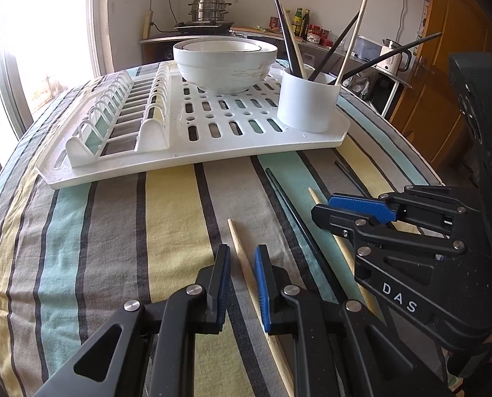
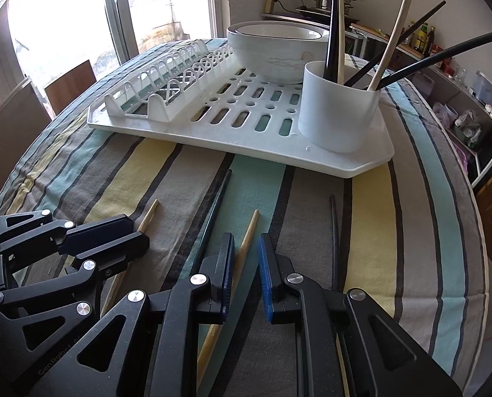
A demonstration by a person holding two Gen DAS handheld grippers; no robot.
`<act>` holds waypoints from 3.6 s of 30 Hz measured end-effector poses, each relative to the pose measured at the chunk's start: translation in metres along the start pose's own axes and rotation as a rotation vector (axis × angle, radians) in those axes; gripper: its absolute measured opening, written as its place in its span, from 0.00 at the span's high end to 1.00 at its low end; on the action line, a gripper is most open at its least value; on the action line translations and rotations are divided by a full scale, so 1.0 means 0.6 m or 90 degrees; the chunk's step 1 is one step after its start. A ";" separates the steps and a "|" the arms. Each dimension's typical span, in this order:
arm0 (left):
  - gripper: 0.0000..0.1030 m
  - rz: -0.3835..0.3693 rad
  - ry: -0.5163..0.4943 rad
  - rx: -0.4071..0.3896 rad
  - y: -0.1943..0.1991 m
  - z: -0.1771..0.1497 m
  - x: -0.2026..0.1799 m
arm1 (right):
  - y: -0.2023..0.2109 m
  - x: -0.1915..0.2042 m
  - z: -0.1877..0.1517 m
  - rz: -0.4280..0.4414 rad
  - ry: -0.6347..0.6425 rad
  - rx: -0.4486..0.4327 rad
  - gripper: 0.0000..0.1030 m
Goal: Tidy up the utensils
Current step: 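Grasp a black chopstick with the left tool while the right tool grasps a wooden chopstick, then lift both chopsticks and carry them over the white cup with both tools, then lower the chopsticks into the white cup and open both tools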
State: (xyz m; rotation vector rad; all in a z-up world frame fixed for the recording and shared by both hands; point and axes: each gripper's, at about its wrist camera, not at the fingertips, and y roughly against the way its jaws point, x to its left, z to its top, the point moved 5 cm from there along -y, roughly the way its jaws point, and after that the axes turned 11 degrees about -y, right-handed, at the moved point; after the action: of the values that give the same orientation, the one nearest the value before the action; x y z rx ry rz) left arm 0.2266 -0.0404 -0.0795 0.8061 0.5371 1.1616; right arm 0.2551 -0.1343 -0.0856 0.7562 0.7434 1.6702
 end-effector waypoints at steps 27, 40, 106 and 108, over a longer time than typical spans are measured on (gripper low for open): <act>0.95 -0.032 -0.007 -0.126 0.128 0.104 0.008 | 0.158 -0.043 0.068 0.106 -0.077 -0.165 0.95; 0.95 -0.031 0.003 -0.219 0.234 0.117 0.019 | 0.255 -0.052 0.072 0.116 -0.081 -0.265 0.95; 0.96 -0.072 -0.015 -0.245 0.116 0.426 0.032 | 0.213 -0.124 0.274 0.103 -0.118 -0.347 0.96; 0.96 -0.074 -0.013 -0.233 0.101 0.423 0.031 | 0.206 -0.124 0.272 0.103 -0.118 -0.340 0.96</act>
State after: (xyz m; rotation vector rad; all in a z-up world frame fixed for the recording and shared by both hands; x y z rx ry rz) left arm 0.3848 -0.0821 0.1246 0.4647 0.3353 1.1015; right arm 0.3280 -0.2163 0.1023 0.5855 0.0912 1.8032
